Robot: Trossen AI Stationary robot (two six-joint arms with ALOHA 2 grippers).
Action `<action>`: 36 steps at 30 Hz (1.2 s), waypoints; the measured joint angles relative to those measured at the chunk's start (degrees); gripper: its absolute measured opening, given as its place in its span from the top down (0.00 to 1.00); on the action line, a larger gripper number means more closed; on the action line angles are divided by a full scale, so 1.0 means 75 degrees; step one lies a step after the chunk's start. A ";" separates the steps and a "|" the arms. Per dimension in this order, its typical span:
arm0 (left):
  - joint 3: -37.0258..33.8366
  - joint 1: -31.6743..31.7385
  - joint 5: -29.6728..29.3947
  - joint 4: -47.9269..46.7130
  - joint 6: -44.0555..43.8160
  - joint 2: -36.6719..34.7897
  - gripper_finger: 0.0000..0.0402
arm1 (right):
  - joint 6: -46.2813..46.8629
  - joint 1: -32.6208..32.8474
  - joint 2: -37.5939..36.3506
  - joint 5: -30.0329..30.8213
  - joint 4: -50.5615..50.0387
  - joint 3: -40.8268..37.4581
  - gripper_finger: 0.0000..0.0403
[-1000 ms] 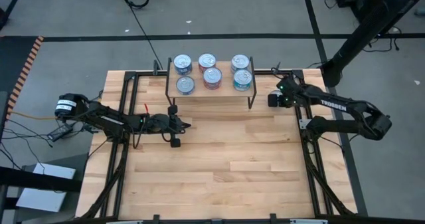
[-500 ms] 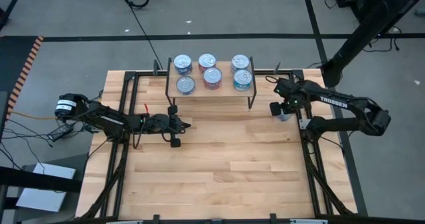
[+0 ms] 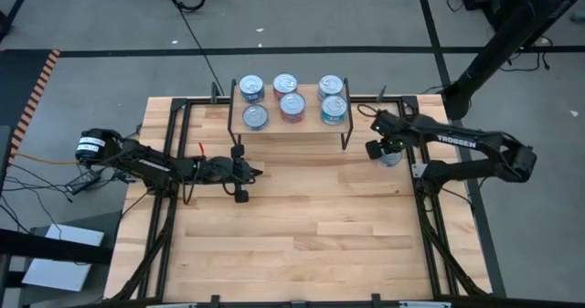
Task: Stack canned seafood by type on shelf
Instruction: Stack the blue tuna can on top of the blue tuna can on the shelf
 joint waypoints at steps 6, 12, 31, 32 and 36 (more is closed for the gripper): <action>0.0000 0.0000 0.0000 -0.0035 0.0000 0.0000 0.99 | 0.0195 0.0026 0.0590 0.0010 0.0202 -0.0363 1.00; 0.0000 -0.0001 0.0000 -0.0037 0.0000 0.0000 0.99 | 0.0444 0.0677 0.0743 -0.0084 0.0290 -0.0351 1.00; 0.0000 -0.0003 0.0000 -0.0044 -0.0005 0.0000 0.99 | 0.2877 0.4721 0.0682 -0.0644 0.1590 -0.0380 1.00; 0.0000 -0.0002 0.0000 -0.0044 -0.0003 0.0000 0.99 | 0.2918 0.4900 0.0713 -0.0647 0.1815 -0.0382 1.00; 0.0000 -0.0001 0.0000 -0.0041 -0.0006 0.0000 0.99 | 0.2964 0.5481 0.0976 -0.0689 0.2925 -0.0391 1.00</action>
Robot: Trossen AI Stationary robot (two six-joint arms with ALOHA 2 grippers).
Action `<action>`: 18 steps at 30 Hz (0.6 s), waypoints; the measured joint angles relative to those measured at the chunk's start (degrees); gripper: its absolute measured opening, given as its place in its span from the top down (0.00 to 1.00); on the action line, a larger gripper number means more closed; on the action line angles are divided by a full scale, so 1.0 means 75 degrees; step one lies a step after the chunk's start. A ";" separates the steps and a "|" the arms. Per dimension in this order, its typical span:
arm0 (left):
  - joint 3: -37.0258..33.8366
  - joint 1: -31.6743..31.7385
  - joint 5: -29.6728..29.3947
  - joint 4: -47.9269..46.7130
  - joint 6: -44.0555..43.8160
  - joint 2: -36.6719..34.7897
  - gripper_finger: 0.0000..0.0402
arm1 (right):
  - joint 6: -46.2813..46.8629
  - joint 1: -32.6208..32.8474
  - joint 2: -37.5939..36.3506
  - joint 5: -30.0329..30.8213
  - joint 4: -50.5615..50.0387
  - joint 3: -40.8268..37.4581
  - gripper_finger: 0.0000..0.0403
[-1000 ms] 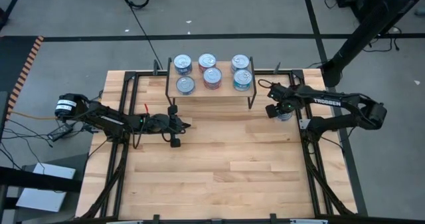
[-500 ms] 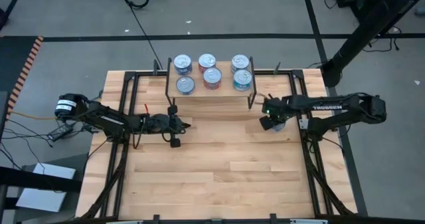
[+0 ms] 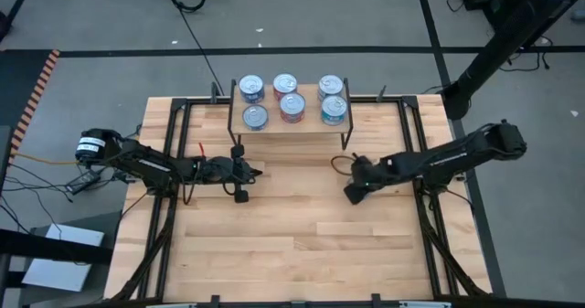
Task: Stack canned seafood by type on shelf
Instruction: Stack the blue tuna can on top of the blue tuna can on the shelf
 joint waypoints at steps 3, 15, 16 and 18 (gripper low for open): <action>0.0000 0.0000 0.0000 0.0002 -0.0003 0.0000 0.99 | -0.0211 0.0347 0.0285 -0.0011 0.0946 -0.0006 1.00; 0.0000 0.0001 0.0000 0.0006 -0.0165 0.0000 0.99 | -0.1594 0.1434 0.0697 0.0356 0.2422 -0.0003 1.00; 0.0000 0.0000 0.0001 0.0007 -0.0169 0.0000 0.99 | -0.1588 0.1513 0.0655 0.0473 0.2415 -0.0002 1.00; 0.0000 0.0001 0.0000 0.0015 -0.0172 0.0000 0.99 | -0.1588 0.1666 0.0575 0.0696 0.2418 0.0003 1.00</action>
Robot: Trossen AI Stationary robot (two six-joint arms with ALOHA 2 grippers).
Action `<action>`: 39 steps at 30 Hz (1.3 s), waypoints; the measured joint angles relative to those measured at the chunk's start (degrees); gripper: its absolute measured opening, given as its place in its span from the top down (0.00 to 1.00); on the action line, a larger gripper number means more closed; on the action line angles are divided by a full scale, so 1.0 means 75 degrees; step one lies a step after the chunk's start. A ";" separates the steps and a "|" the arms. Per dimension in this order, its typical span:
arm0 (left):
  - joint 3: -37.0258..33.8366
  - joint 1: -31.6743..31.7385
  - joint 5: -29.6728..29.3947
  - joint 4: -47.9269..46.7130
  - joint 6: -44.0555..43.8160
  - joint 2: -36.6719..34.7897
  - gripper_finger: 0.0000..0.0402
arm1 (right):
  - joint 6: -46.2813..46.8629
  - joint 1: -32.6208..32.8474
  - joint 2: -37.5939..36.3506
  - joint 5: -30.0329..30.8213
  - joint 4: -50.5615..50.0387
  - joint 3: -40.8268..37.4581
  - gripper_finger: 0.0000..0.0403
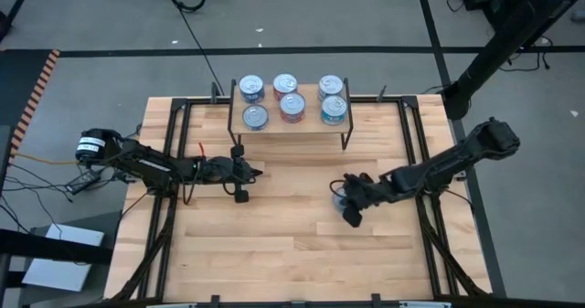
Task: Stack canned seafood by type on shelf
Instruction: Stack the blue tuna can on top of the blue tuna can on the shelf
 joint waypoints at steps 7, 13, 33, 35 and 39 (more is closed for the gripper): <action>0.0000 -0.0001 0.0001 0.0000 -0.0023 0.0000 0.99 | 0.0067 0.0292 -0.0176 0.0426 -0.0405 0.0043 1.00; 0.0000 0.0000 0.0278 0.0038 -0.0026 0.0000 0.99 | 0.0062 0.0294 -0.0129 0.0639 -0.2585 0.0778 1.00; -0.0002 -0.0003 0.0323 0.0053 -0.0031 0.0003 0.99 | -0.0872 0.0419 0.1461 0.0323 -0.3577 0.1131 1.00; 0.0000 -0.0003 0.0323 0.0049 -0.0032 0.0003 0.99 | -0.1017 0.0362 0.1732 0.0372 -0.3238 0.1154 1.00; -0.0003 -0.0003 0.0323 0.0054 -0.0032 0.0003 0.99 | -0.1110 0.0300 0.2076 0.0512 -0.3016 0.1293 1.00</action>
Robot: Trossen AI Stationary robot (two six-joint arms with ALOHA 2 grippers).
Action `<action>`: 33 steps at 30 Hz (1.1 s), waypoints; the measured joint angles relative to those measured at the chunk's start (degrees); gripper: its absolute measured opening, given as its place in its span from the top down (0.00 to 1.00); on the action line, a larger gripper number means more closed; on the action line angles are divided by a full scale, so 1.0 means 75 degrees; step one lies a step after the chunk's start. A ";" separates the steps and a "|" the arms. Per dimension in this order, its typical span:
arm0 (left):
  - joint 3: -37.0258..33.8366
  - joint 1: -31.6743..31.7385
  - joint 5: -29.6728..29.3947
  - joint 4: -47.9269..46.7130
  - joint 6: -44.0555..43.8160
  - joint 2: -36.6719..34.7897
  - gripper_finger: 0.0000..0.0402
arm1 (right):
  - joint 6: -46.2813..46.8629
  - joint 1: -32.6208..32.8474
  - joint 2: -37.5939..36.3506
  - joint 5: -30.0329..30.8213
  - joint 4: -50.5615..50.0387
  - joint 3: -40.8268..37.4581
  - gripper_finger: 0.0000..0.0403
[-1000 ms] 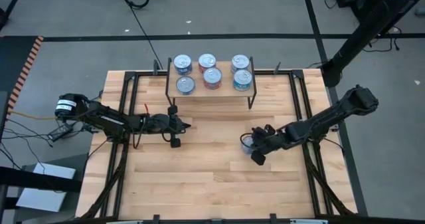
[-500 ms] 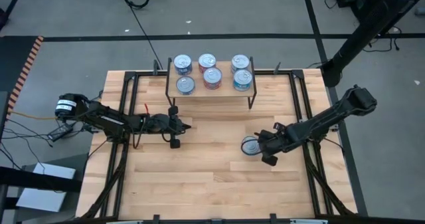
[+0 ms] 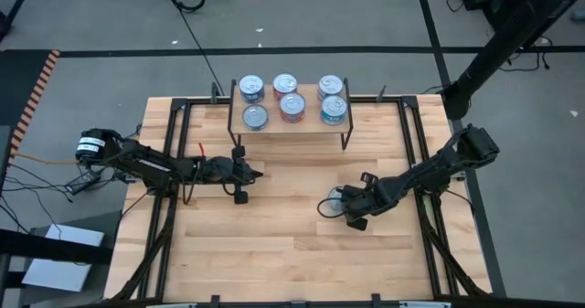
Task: Stack canned seafood by type on shelf
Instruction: Stack the blue tuna can on top of the blue tuna can on the shelf
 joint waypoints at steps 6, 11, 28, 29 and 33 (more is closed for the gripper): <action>0.0002 -0.0006 0.0000 0.0056 -0.0044 0.0000 0.99 | -0.0120 -0.0048 -0.0014 0.0875 0.0726 0.0351 1.00; 0.0003 -0.0006 0.0000 0.0253 -0.0084 0.0000 0.99 | -0.0979 -0.0152 0.0085 0.0831 0.1657 0.0553 0.98; 0.0000 -0.0006 0.0242 0.0465 -0.0213 0.0003 0.99 | -0.2087 -0.0387 0.0097 0.1069 0.3215 0.1211 0.98; 0.0000 -0.0006 0.0242 0.0470 -0.0210 0.0003 0.99 | -0.2103 -0.0388 0.0097 0.1067 0.3369 0.1211 0.98; 0.0000 -0.0006 0.0245 0.0499 -0.0204 0.0003 0.99 | -0.2388 -0.0388 0.0141 0.1062 0.4059 0.1211 0.98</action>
